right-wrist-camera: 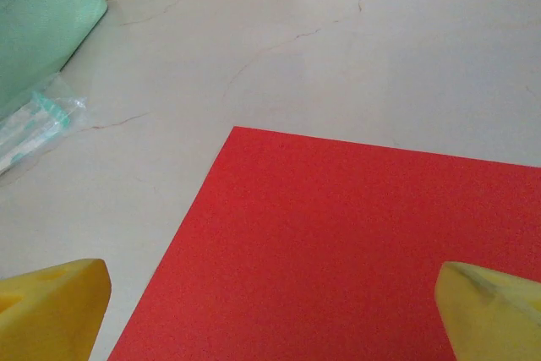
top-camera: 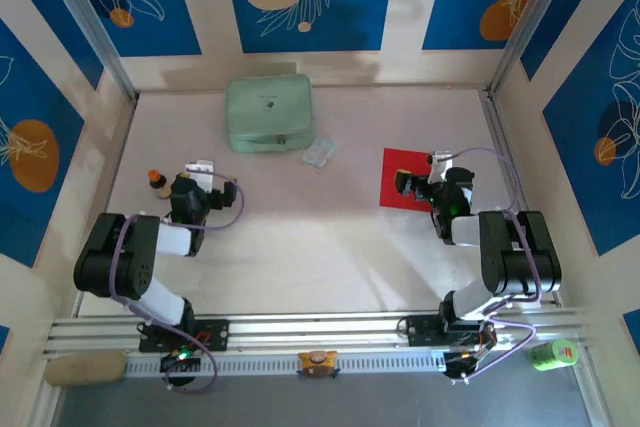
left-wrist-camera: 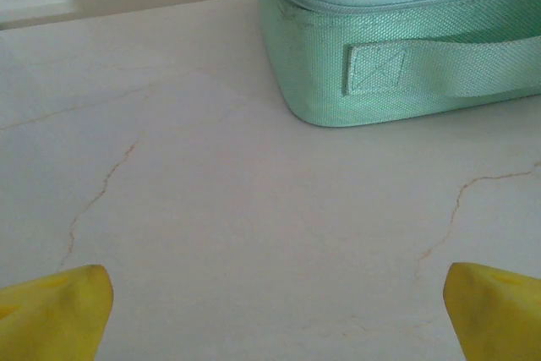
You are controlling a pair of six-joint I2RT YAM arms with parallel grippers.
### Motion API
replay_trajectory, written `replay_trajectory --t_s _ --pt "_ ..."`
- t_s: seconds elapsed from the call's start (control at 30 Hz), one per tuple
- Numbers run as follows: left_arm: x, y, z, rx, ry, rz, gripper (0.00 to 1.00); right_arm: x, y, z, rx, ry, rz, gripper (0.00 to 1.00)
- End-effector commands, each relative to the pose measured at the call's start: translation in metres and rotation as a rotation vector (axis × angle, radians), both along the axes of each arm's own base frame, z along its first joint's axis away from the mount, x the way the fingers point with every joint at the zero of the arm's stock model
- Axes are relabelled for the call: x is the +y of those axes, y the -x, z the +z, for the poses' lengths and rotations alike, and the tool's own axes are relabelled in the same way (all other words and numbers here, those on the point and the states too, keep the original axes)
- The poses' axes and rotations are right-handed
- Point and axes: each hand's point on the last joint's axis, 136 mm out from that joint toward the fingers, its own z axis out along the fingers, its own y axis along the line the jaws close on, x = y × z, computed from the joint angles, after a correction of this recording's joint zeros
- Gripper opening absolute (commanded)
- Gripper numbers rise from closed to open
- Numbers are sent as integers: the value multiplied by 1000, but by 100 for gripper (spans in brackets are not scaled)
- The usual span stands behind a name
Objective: Fold a paper plane with a square sheet of paper (pick it up from the middle)
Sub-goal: Move the paper to the center of the table.
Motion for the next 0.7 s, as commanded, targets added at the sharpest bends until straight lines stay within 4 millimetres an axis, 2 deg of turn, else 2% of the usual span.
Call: replay_trajectory --t_s 0.0,0.67 --pt "0 -6 8 -17 7 -11 100 3 -5 10 -30 15 16 99" --pt "1 -6 9 -19 11 -10 100 0 -5 10 -27 -1 11 99"
